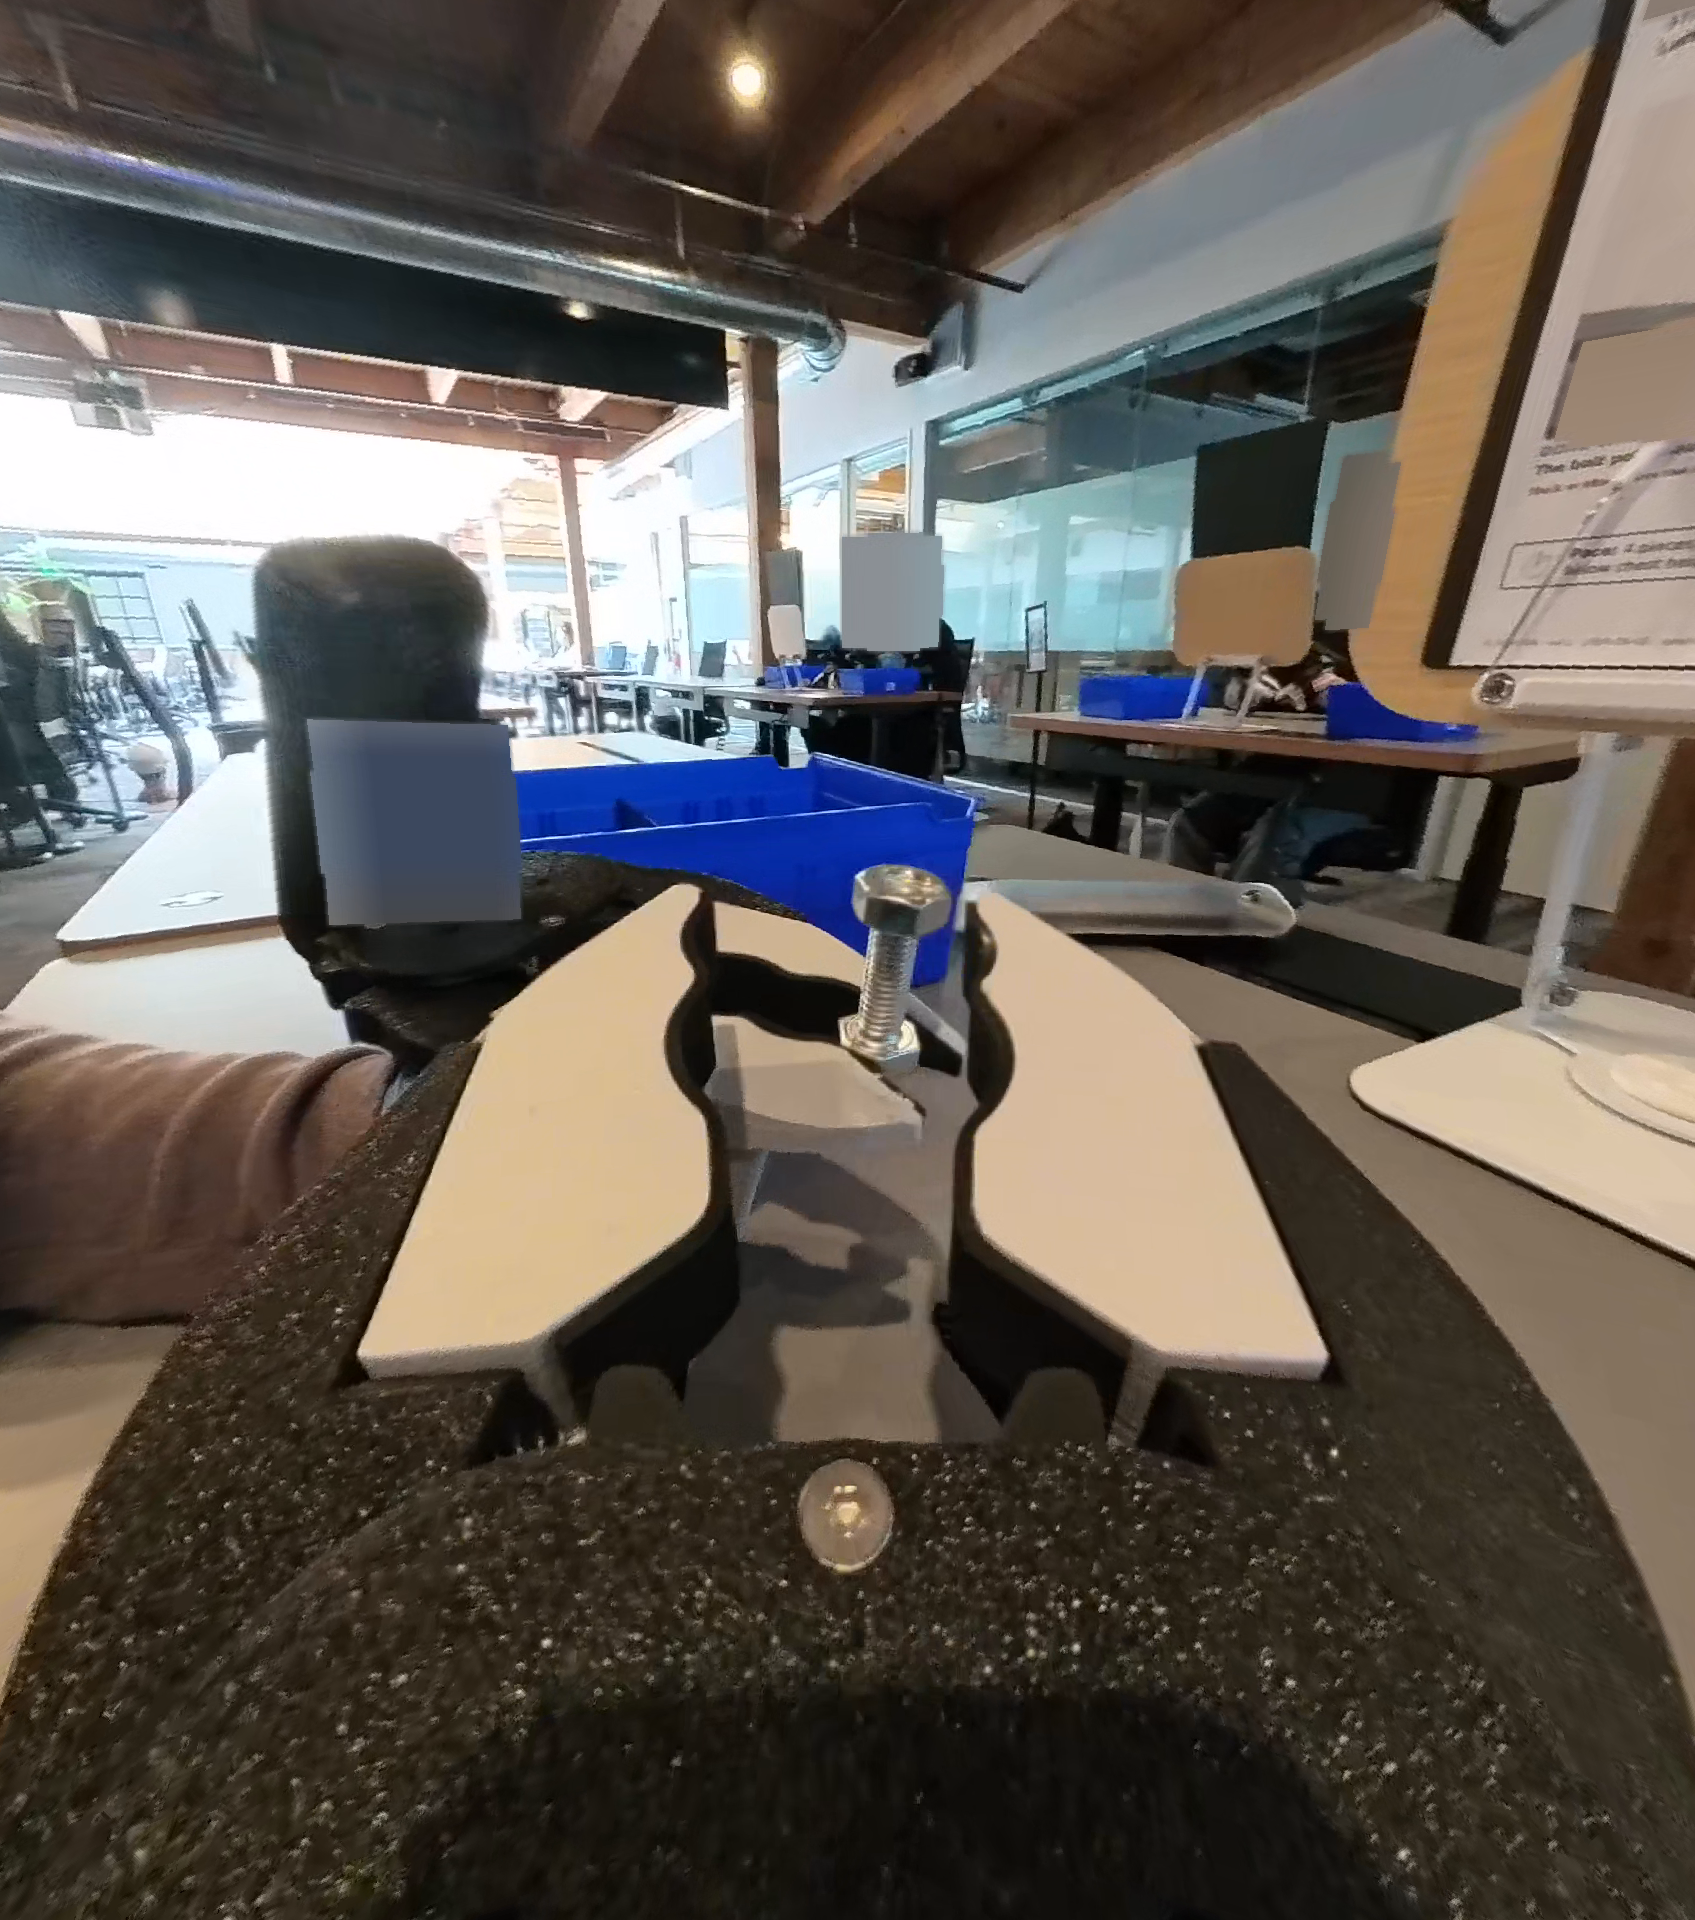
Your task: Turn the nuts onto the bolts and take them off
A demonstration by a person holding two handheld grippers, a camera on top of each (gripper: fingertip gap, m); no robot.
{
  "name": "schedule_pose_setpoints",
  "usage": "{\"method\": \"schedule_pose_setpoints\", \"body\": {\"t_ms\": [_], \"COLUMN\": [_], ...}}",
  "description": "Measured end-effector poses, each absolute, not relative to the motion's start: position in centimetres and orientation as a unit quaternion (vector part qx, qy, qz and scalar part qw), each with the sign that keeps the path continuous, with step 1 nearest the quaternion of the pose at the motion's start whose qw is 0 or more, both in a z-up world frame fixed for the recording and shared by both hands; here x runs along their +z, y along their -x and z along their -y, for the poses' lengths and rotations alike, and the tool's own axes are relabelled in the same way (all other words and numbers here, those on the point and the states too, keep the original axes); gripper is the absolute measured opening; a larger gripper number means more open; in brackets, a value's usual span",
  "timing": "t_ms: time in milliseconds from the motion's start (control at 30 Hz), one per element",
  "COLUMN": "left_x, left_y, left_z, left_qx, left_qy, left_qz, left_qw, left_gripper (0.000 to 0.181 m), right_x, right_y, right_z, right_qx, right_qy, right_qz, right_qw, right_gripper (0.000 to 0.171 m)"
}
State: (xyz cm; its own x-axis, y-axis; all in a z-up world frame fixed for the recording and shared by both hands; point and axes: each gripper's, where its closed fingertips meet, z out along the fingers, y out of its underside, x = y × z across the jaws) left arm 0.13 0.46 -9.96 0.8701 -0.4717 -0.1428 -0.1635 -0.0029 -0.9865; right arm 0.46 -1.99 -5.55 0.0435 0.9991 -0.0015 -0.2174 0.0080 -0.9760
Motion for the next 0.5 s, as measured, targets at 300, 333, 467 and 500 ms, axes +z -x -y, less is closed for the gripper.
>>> {"method": "schedule_pose_setpoints", "body": {"t_ms": [300, 333, 467, 500], "left_x": [-9.98, -10.01, -10.06, -10.02], "left_y": [-0.14, -0.19, -0.29, -0.27], "left_z": [-0.47, -0.46, -0.42, -0.40], "left_qx": [-0.116, -0.115, -0.111, -0.112], "left_qy": [0.699, 0.700, 0.699, 0.698], "left_qz": [-0.227, -0.229, -0.233, -0.232], "left_qw": [0.668, 0.667, 0.667, 0.668], "left_gripper": [0.018, 0.018, 0.018, 0.018], "right_x": [-5.71, -5.75, -6.02, -5.99], "right_y": [-0.62, -0.45, 0.14, -0.03], "right_z": [2.04, 1.91, 2.26, 2.48], "right_qx": [0.528, 0.524, 0.525, 0.532], "right_qy": [0.454, 0.455, 0.451, 0.450], "right_qz": [0.438, 0.438, 0.452, 0.453], "right_qw": [0.569, 0.571, 0.562, 0.556], "right_gripper": [0.034, 0.039, 0.043, 0.038]}}
